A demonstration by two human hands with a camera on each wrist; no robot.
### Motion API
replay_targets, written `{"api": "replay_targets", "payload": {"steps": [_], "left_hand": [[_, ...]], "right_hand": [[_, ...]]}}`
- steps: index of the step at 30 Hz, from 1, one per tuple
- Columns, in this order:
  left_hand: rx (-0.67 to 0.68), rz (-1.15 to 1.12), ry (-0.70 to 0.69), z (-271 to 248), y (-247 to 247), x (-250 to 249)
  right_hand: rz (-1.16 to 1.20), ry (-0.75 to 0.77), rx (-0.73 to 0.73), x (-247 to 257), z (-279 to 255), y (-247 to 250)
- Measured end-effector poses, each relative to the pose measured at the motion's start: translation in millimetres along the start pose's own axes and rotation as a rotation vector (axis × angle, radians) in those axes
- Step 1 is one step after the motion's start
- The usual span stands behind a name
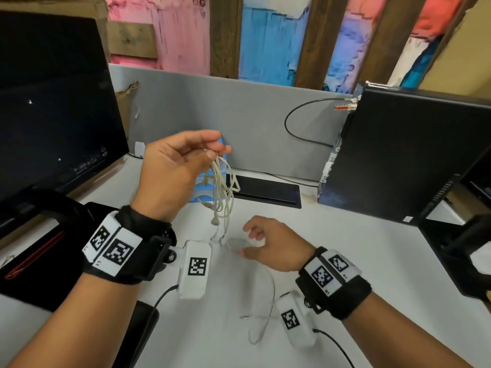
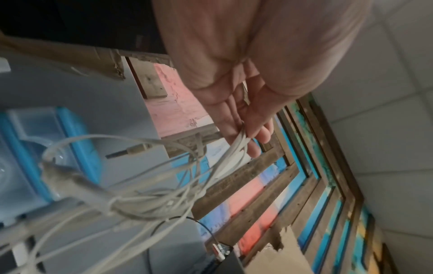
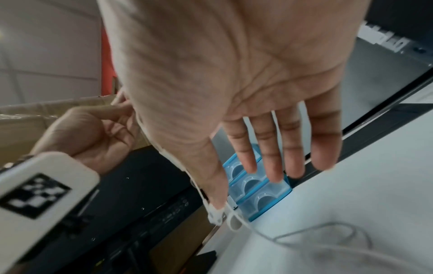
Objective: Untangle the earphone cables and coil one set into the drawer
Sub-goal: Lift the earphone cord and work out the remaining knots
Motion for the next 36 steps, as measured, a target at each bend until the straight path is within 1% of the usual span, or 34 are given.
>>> {"api": "replay_targets", "payload": {"steps": [3, 5, 6, 8, 9, 11, 13, 15, 19, 22, 24, 26, 29, 31, 34, 36], "left_hand": [[0.029, -0.108, -0.01, -2.5, -3.8, -13.6], [0.032, -0.206, -0.003, -2.6, -2.6, -20.8], [0.025, -0.249, 0.005, -1.3, 0.5, -22.9], [0.002, -0.3, 0.03, 3.6, 11.0, -21.0], [-0.015, -0.311, 0.055, 6.4, 17.8, -15.7], [-0.064, -0.302, 0.127, 12.1, 32.8, 4.3], [-0.119, -0.237, 0.2, 15.9, 45.1, 28.6], [-0.147, -0.117, 0.247, 16.3, 53.2, 50.7], [-0.078, 0.124, 0.337, 9.8, 48.0, 84.7], [-0.008, 0.281, 0.396, 3.0, 40.6, 103.2], [0.036, 0.343, 0.404, -0.7, 36.2, 110.5], [0.075, 0.343, 0.409, -3.7, 30.4, 111.8], [0.14, 0.25, 0.436, -7.6, 19.1, 109.4], [0.131, 0.107, 0.463, -8.9, 17.0, 112.8], [-0.005, -0.278, 0.562, -13.1, 21.0, 125.7], [-0.058, -0.408, 0.656, -17.5, 22.5, 135.7]], "right_hand": [[-0.036, 0.027, 0.078, 4.6, 8.6, -21.0], [-0.038, 0.02, 0.095, 5.4, 11.9, -37.8], [0.015, 0.018, 0.113, 8.5, 9.7, -45.5], [0.214, 0.036, 0.112, 16.6, 7.0, -50.3], [0.294, 0.053, 0.088, 18.8, 8.4, -45.8], [0.39, 0.04, 0.015, 23.3, 8.0, -23.1], [0.356, 0.044, -0.122, 28.2, 8.2, 9.5], [0.336, 0.053, -0.199, 35.9, 6.3, 36.1], [0.385, 0.118, -0.255, 64.0, 2.7, 70.6], [0.561, 0.144, -0.239, 87.4, -6.0, 89.6], [0.63, 0.153, -0.242, 96.5, -9.1, 100.8], [0.673, 0.157, -0.268, 102.4, -10.5, 109.7], [0.771, 0.172, -0.281, 112.3, -13.4, 118.0], [0.876, 0.185, -0.249, 118.5, -14.7, 123.1], [1.015, 0.214, -0.245, 122.8, -15.7, 133.1], [1.081, 0.265, -0.27, 124.6, -17.4, 141.9]]}}
Point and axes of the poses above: each hand's wrist, its own z-axis towards the middle knuckle, its own y-axis out of the back of the hand, x = y × z, the point moved 9 cm from there along z, towards the middle knuckle, and after that the axes turned 2 degrees about -x, right-handed, at the moved point
